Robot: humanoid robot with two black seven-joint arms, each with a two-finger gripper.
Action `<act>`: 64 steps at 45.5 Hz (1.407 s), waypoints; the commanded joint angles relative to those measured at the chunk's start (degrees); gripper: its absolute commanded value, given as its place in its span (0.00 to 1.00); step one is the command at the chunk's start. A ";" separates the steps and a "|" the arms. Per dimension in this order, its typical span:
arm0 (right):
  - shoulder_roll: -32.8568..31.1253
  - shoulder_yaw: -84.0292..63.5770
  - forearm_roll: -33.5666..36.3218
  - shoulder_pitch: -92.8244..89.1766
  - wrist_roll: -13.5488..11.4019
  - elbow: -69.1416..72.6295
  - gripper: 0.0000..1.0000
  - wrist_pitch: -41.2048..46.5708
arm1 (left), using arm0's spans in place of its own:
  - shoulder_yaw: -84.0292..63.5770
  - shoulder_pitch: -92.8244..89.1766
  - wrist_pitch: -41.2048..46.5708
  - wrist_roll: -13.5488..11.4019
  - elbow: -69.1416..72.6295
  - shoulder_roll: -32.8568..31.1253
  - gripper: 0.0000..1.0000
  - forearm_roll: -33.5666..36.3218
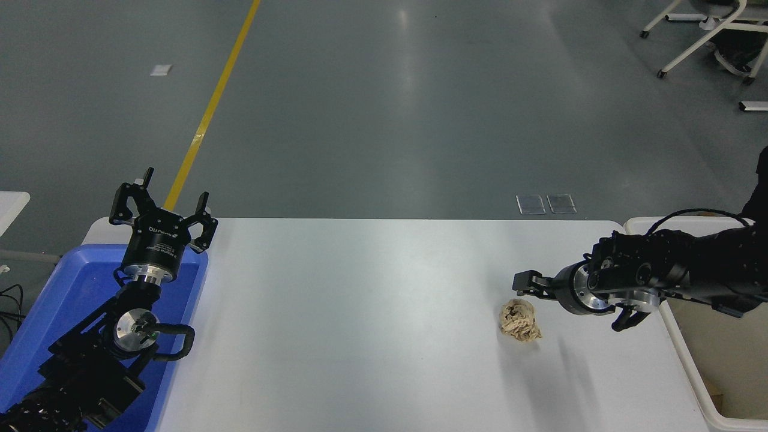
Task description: Pick up paper ball place in dustbin
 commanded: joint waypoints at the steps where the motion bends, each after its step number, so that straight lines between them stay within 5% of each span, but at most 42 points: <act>1: 0.34 3.27 0.01 -3.36 0.00 -0.32 1.00 -1.81 | 0.00 0.00 0.00 0.01 0.00 0.00 0.98 0.01; 14: 0.70 4.32 0.01 -6.35 0.09 -0.67 0.97 -8.04 | 0.00 0.00 0.00 0.01 0.00 0.00 0.98 0.01; 18: 0.70 4.32 -0.08 -6.87 0.09 -0.67 0.90 -8.13 | 0.00 0.00 0.00 0.01 0.00 0.00 0.98 0.01; 21: 0.78 4.32 -0.08 -7.40 0.09 -0.67 0.73 -8.13 | 0.00 0.00 0.00 0.01 0.00 0.00 0.98 0.01; 25: 0.78 4.32 0.01 -7.93 0.09 -0.41 0.17 -7.78 | 0.00 0.00 0.00 0.01 0.00 0.00 0.98 0.01; 28: 1.05 4.32 0.01 -8.19 0.09 -0.41 0.00 -7.69 | 0.09 0.00 0.00 0.01 0.00 0.00 0.98 0.01; 45: 1.05 3.01 0.01 -6.09 0.09 -0.15 0.00 -7.69 | 0.09 -0.09 0.00 0.01 0.00 0.00 0.98 0.01; 64: -8.44 -5.08 -0.16 9.02 0.09 4.16 0.00 0.82 | 0.17 -0.09 -0.08 0.01 0.00 0.00 0.98 0.01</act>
